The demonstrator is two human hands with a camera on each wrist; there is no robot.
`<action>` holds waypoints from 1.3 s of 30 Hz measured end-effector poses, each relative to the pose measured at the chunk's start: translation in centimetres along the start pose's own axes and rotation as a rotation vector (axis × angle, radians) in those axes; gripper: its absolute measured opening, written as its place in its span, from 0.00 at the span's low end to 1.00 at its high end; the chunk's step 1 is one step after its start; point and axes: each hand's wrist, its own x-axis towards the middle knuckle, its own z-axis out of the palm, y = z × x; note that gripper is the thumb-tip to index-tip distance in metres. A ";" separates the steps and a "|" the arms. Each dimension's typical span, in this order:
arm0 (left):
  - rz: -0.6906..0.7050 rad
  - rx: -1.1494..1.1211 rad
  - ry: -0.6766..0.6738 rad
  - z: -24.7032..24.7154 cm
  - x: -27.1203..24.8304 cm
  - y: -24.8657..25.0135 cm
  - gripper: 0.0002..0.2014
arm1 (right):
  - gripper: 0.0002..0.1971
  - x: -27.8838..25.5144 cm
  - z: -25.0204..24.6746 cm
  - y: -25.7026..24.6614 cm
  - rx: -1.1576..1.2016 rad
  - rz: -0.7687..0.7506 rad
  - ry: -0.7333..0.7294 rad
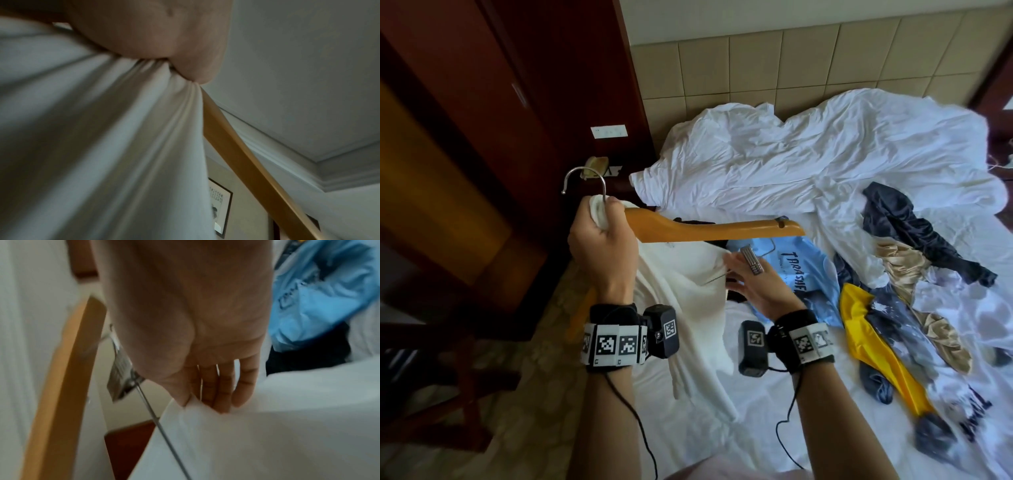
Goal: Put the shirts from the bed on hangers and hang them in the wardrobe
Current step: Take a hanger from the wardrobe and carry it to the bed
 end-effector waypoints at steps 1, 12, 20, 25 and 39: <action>0.002 0.002 0.005 0.0 0.0 -0.1 0.12 | 0.08 -0.1 -0.5 -0.3 0.077 -0.002 0.003; -0.051 -0.027 0.053 0.6 0.2 -0.6 0.11 | 0.11 -0.9 -2.5 -1.5 0.413 0.144 0.038; -0.031 0.053 0.047 -0.3 0.8 -1.9 0.12 | 0.19 -1.0 -3.0 -3.0 0.422 0.068 0.101; 0.015 0.103 -0.040 -0.9 1.1 -2.9 0.15 | 0.15 0.3 -4.7 -3.1 0.348 -0.009 0.307; 0.190 0.287 -0.202 0.0 0.1 -2.1 0.17 | 0.30 -0.9 -3.7 -4.1 -0.748 -0.405 0.552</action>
